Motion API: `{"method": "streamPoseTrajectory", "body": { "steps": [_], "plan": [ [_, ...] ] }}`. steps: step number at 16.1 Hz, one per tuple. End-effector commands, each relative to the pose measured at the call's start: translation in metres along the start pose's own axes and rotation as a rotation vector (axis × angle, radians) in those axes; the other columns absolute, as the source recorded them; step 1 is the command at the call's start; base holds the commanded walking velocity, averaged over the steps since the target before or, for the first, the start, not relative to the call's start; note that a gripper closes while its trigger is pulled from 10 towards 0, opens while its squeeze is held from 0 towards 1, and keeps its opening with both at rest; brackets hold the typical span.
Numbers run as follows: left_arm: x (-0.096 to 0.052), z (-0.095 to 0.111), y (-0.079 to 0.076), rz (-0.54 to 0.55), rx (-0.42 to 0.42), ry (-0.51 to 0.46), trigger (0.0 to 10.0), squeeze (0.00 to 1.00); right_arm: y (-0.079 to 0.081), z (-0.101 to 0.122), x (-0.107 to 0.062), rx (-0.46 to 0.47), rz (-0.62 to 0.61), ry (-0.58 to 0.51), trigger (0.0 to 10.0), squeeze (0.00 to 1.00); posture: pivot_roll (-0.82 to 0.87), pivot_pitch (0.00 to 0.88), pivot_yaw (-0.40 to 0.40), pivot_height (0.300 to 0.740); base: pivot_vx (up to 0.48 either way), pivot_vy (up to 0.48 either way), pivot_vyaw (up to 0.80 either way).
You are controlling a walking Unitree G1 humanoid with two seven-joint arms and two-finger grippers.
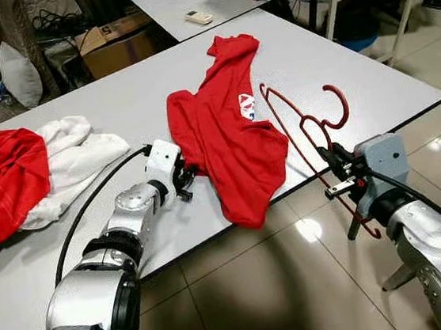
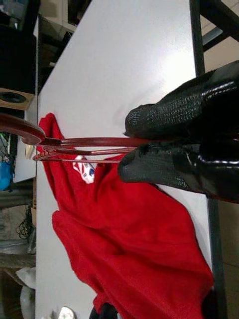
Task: Hang hanger
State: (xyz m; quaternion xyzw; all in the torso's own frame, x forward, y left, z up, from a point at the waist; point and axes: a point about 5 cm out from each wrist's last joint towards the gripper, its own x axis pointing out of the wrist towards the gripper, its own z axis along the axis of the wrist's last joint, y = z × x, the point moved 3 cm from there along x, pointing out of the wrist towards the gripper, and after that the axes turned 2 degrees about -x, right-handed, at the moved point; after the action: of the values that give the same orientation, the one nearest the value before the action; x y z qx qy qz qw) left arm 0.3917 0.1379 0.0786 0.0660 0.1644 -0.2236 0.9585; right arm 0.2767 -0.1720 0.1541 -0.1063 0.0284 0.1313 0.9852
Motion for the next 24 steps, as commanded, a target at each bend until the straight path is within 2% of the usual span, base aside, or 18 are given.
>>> {"method": "streamPoseTrajectory", "body": {
  "steps": [1, 2, 3, 4, 5, 9, 11, 13, 15, 17, 18, 20, 21, 22, 24],
  "plan": [
    [-0.002, -0.005, 0.007, 0.035, -0.004, 0.037, 10.0, 0.00, 0.002, 0.004, -0.001, 0.001, 0.003, -0.014, 10.0, 0.00, -0.28, 0.028, 0.189, 0.740, 0.000, 0.000, 0.00],
    [-0.002, -0.006, 0.008, 0.049, -0.014, 0.045, 10.0, 0.00, 0.002, 0.004, -0.001, 0.001, 0.002, -0.014, 10.0, 0.00, -0.28, 0.028, 0.189, 0.740, 0.000, 0.000, 0.00],
    [-0.002, -0.006, 0.007, 0.046, -0.014, 0.046, 6.0, 0.00, 0.001, 0.004, -0.001, 0.000, 0.003, -0.013, 10.0, 0.00, -0.28, 0.031, 0.186, 0.740, 0.000, 0.000, 0.00],
    [-0.002, -0.006, 0.006, 0.041, -0.018, 0.049, 1.2, 0.00, 0.001, 0.004, -0.001, 0.000, 0.004, -0.012, 10.0, 0.00, -0.28, 0.031, 0.185, 0.740, 0.000, 0.000, 0.00],
    [-0.001, -0.007, 0.006, 0.041, -0.022, 0.052, 0.0, 0.00, 0.001, 0.004, -0.001, -0.001, 0.005, -0.011, 10.0, 0.00, -0.28, 0.031, 0.185, 0.740, 0.000, 0.000, 0.00],
    [-0.003, -0.012, 0.014, 0.120, -0.088, 0.090, 0.0, 0.00, 0.000, 0.004, -0.001, -0.003, 0.003, -0.011, 10.0, 0.00, -0.28, 0.031, 0.185, 0.740, 0.000, 0.000, 0.00],
    [-0.004, -0.014, 0.015, 0.124, -0.146, 0.082, 0.0, 0.00, 0.000, 0.004, -0.001, -0.004, 0.001, -0.012, 10.0, 0.00, -0.28, 0.031, 0.185, 0.740, 0.000, 0.000, 0.00],
    [-0.004, -0.013, 0.015, 0.117, -0.149, 0.075, 0.0, 0.00, 0.000, 0.004, -0.001, -0.003, 0.001, -0.012, 10.0, 0.00, -0.28, 0.031, 0.185, 0.740, 0.000, 0.000, 0.00],
    [-0.003, -0.007, 0.013, 0.092, -0.219, 0.021, 0.0, 0.00, 0.000, 0.004, 0.001, -0.002, 0.002, -0.015, 10.0, 0.00, -0.27, 0.025, 0.189, 0.740, 0.000, 0.000, 0.00],
    [0.000, 0.007, 0.010, 0.054, -0.229, -0.033, 0.0, 0.00, 0.003, 0.009, -0.001, 0.017, 0.053, -0.047, 10.0, 0.00, -0.27, 0.022, 0.192, 0.740, 0.000, 0.000, 0.00],
    [0.002, 0.034, 0.014, 0.030, -0.197, -0.113, 0.0, 0.00, 0.021, 0.019, -0.014, 0.057, 0.248, -0.085, 10.0, 0.00, -0.26, 0.023, 0.189, 0.740, 0.000, 0.000, 0.00],
    [0.000, 0.056, 0.021, 0.034, -0.176, -0.173, 0.0, 0.00, 0.031, 0.022, -0.024, 0.044, 0.366, -0.080, 10.0, 0.00, -0.26, 0.021, 0.186, 0.740, 0.000, 0.000, 0.00],
    [-0.005, 0.085, 0.034, 0.052, -0.132, -0.240, 0.0, 0.00, 0.042, 0.023, -0.036, 0.017, 0.497, -0.055, 10.0, 0.00, -0.25, 0.018, 0.185, 0.740, 0.000, 0.000, 0.00],
    [-0.008, 0.097, 0.039, 0.055, -0.099, -0.263, 0.0, 0.00, 0.046, 0.022, -0.041, 0.008, 0.552, -0.038, 10.0, 0.00, -0.25, 0.016, 0.186, 0.740, 0.000, 0.000, 0.00],
    [-0.014, 0.119, 0.042, 0.002, 0.027, -0.277, 0.0, 0.00, 0.052, 0.010, -0.054, -0.039, 0.693, 0.093, 10.0, 0.00, -0.24, 0.010, 0.182, 0.740, 0.000, 0.000, 0.00]
  ]
}}
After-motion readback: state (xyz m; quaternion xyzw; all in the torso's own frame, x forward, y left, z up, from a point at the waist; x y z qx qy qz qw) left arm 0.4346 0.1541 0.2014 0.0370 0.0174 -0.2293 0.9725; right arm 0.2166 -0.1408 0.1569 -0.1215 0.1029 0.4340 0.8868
